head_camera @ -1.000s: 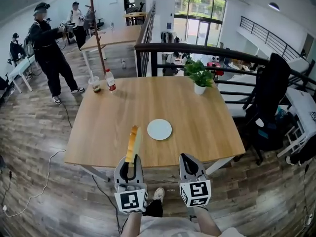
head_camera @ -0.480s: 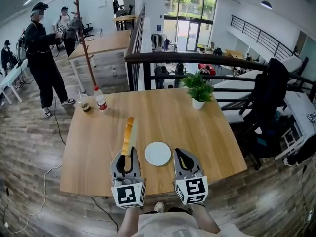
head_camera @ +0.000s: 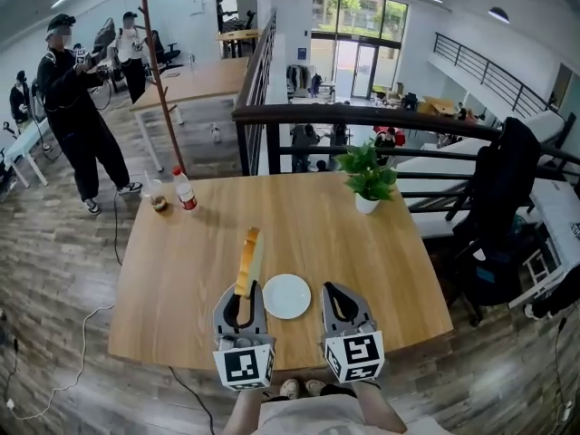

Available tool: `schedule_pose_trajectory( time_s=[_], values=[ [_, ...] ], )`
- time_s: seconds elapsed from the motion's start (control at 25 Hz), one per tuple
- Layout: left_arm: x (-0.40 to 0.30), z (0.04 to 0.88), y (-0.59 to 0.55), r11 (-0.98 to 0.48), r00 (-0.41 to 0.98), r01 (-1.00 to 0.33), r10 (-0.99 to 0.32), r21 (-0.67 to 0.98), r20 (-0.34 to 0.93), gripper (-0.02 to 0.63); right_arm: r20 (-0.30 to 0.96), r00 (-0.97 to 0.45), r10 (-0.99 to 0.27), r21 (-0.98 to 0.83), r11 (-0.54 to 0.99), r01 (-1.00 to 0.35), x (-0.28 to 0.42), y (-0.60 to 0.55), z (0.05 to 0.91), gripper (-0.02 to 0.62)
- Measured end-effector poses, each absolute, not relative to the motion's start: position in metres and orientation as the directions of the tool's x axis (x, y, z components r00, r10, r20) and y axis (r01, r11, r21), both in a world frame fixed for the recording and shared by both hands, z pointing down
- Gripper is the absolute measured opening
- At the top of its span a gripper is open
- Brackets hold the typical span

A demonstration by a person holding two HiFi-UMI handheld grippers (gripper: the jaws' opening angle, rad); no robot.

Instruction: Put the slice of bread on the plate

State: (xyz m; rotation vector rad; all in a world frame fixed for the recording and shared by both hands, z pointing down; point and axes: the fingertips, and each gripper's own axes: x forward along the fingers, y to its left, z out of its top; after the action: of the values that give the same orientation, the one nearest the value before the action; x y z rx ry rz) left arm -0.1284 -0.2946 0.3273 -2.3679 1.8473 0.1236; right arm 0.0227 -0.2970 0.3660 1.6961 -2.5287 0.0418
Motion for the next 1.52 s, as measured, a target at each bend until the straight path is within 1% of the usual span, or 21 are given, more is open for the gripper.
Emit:
schedule_pose_trajectory(
  time_s=[0.12,0.24,0.36,0.48,0.68,0.92,1.12,1.36,1.52],
  values=[
    [-0.117,0.323,-0.296,-0.219,0.228,-0.973,-0.962,-0.069,-0.152,0.091,0.09,-0.403,-0.911,0.044,0.408,-0.912,0.029,-0.3,0.361,0.017],
    [-0.104,0.32,-0.3,-0.216,0.225,-0.974,-0.963,-0.073,-0.149,0.091,0.066,-0.429,-0.901,0.02,0.431,-0.902,0.037,-0.306,0.354,0.017],
    [-0.09,0.326,-0.301,-0.216,0.226,-0.972,-0.967,-0.093,-0.118,0.091,0.075,-0.438,-0.896,0.005,0.44,-0.898,0.047,-0.306,0.356,0.017],
    [-0.081,0.338,-0.301,-0.218,0.226,-0.967,-0.972,-0.129,-0.055,0.091,0.088,-0.433,-0.897,0.006,0.435,-0.9,0.055,-0.305,0.361,0.017],
    [-0.08,0.349,-0.307,-0.198,0.211,-0.96,-0.976,-0.198,-0.047,0.091,0.096,-0.426,-0.899,-0.001,0.428,-0.904,0.065,-0.302,0.363,0.017],
    [-0.093,0.383,-0.323,-0.193,0.176,-0.904,-0.981,-0.382,0.079,0.091,0.152,-0.419,-0.895,-0.024,0.421,-0.907,0.062,-0.299,0.381,0.017],
    [-0.097,0.411,-0.339,-0.221,0.154,-0.848,-0.973,-0.482,0.175,0.091,0.197,-0.394,-0.898,-0.037,0.394,-0.918,0.069,-0.3,0.394,0.017],
    [-0.085,0.47,-0.359,-0.346,0.153,-0.731,-0.923,-0.588,0.353,0.091,0.265,-0.352,-0.898,-0.04,0.355,-0.934,0.077,-0.305,0.414,0.017],
    [-0.074,0.516,-0.364,-0.458,0.137,-0.587,-0.869,-0.667,0.476,0.091,0.318,-0.32,-0.892,-0.045,0.324,-0.945,0.087,-0.304,0.432,0.017]
  ],
)
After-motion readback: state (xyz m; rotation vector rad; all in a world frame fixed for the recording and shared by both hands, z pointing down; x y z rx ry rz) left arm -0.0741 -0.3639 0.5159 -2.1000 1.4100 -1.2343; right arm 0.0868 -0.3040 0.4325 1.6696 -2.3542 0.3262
